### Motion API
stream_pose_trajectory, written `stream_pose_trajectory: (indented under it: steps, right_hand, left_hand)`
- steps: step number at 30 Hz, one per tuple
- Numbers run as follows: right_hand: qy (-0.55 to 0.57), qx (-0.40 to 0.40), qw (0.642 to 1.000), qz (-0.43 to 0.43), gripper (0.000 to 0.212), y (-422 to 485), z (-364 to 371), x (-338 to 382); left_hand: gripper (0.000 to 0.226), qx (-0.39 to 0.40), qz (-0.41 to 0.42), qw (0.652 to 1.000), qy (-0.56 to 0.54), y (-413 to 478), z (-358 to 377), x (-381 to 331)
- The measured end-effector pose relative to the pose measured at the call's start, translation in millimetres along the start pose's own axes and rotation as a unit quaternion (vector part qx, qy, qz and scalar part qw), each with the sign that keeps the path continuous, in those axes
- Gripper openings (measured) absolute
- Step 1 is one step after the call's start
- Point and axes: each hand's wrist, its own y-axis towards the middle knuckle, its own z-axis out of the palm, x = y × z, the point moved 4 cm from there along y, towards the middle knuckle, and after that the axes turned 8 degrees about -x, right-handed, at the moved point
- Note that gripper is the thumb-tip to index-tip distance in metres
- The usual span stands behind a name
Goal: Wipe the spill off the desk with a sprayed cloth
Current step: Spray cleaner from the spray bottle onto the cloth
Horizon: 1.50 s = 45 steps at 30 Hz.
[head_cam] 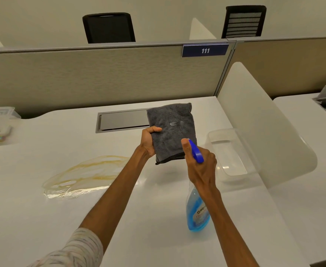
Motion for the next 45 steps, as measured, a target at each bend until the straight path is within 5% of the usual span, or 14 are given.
stream_pose_trajectory:
  steps: [4, 11, 18, 25, 33, 45]
  right_hand:
    - [0.007, -0.012, 1.0, -0.009, 0.036, -11.0, 0.3, 2.9]
    - [-0.09, -0.013, 0.995, -0.033, 0.062, -13.3, -5.3, 9.6]
    - [-0.067, -0.074, 0.994, -0.041, 0.049, 5.3, -17.1, 20.9]
    - [-0.085, -0.059, 0.993, -0.052, 0.061, 12.4, -14.8, 19.8]
    - [0.031, -0.134, 0.99, -0.022, 0.061, 51.5, -62.8, 8.0]
    - [0.031, -0.256, 0.966, -0.01, 0.069, 125.5, -127.2, -4.5]
  left_hand:
    - [0.022, -0.003, 0.02, 1.0, -0.001, -2.2, 1.4, -6.9]
    - [0.025, 0.014, 0.018, 0.999, -0.023, -3.3, 3.2, -14.2]
    - [0.026, 0.008, 0.009, 1.0, -0.023, -5.4, 2.7, -10.4]
    - [0.025, 0.025, 0.004, 1.0, -0.018, -7.2, 14.5, -5.4]
    - [0.027, 0.03, -0.01, 0.999, -0.02, 0.7, 15.0, 4.0]
    - [0.033, 0.065, -0.062, 0.996, -0.002, 0.9, 57.3, 46.0]
